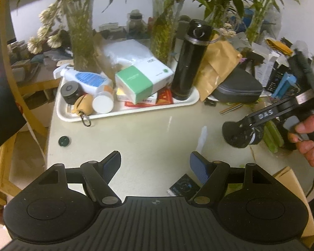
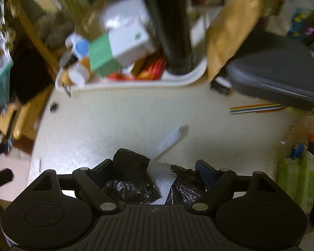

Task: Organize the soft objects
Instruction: 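Lift the black rolled bags with the right tool, then grasp the white paper strip with the left tool while the right tool holds the black bags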

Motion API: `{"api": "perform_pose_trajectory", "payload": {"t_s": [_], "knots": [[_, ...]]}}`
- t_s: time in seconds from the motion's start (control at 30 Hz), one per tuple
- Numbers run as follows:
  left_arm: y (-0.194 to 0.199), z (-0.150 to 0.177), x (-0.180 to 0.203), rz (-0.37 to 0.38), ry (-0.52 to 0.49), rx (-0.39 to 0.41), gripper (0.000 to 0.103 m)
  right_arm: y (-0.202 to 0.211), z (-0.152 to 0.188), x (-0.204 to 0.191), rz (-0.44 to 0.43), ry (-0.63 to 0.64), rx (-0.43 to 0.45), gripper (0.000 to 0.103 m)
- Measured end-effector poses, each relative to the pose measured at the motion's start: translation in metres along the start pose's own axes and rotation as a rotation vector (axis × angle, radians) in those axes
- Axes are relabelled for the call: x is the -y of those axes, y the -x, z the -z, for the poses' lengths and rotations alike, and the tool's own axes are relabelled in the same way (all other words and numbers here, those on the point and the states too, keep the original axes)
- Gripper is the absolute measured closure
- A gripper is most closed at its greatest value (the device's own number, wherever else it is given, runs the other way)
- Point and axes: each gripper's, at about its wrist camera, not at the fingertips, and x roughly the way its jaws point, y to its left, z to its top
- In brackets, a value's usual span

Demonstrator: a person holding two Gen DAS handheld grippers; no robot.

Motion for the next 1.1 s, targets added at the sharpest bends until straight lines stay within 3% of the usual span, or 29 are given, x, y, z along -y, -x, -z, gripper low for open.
{"api": "perform_pose_trajectory", "payload": {"t_s": [0.3,0.57,0.73,1.1], "knots": [[0.001,-0.013,0.014,0.04,0.015,-0.006,0.031,0.047,0.033,0.019,-0.002,-0.044,0.22,0.017],[-0.01,-0.038,0.042,0.082,-0.078,-0.029,0.031,0.075,0.059,0.022,-0.006,-0.068,0.354,0.017],[-0.025,-0.056,0.059,0.104,-0.116,-0.046,0.031,0.085,0.073,0.025,0.003,-0.08,0.39,0.017],[-0.098,-0.071,0.09,0.119,-0.205,-0.204,0.034,0.095,0.085,0.041,0.011,-0.121,0.416,0.017]]}}
